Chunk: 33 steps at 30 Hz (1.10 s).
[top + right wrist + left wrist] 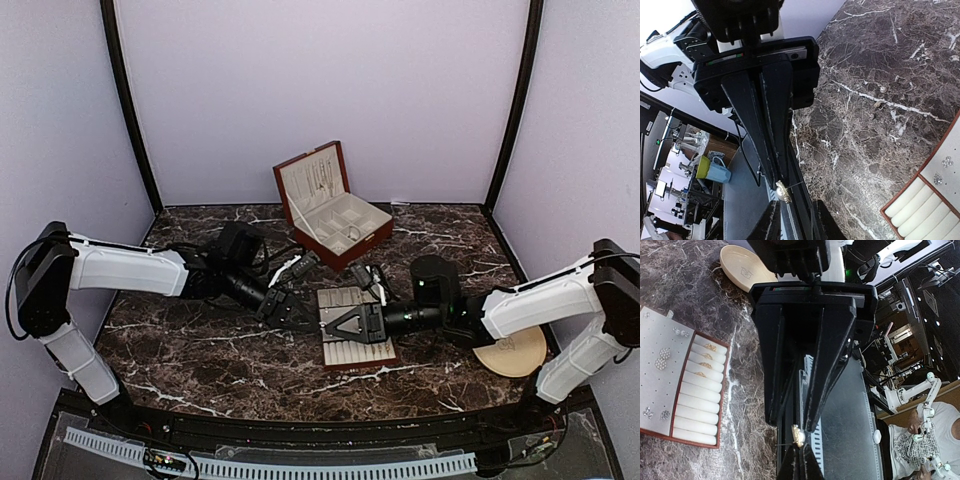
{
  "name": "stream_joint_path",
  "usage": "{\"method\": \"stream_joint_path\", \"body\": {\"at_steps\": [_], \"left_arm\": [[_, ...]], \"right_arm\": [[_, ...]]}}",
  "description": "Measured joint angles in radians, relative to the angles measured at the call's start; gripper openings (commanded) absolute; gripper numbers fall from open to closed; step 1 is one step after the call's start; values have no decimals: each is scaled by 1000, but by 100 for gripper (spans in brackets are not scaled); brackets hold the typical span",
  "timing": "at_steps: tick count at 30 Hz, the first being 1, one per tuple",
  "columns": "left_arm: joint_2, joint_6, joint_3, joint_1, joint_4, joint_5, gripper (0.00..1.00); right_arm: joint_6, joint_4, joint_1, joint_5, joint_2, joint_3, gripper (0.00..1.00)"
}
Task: Organize the mixed jewelry
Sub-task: Pass from the left arm to the right
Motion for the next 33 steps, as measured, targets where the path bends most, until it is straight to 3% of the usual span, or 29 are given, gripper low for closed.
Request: {"method": "stream_joint_path", "body": {"at_steps": [16,33], "left_arm": [[0,0,0,-8,0,14,0],[0,0,-3,-11,-6,21,0]], "right_arm": [[19,48,0,-25,14,13,21],[39,69,1,-44,16,13,0]]}}
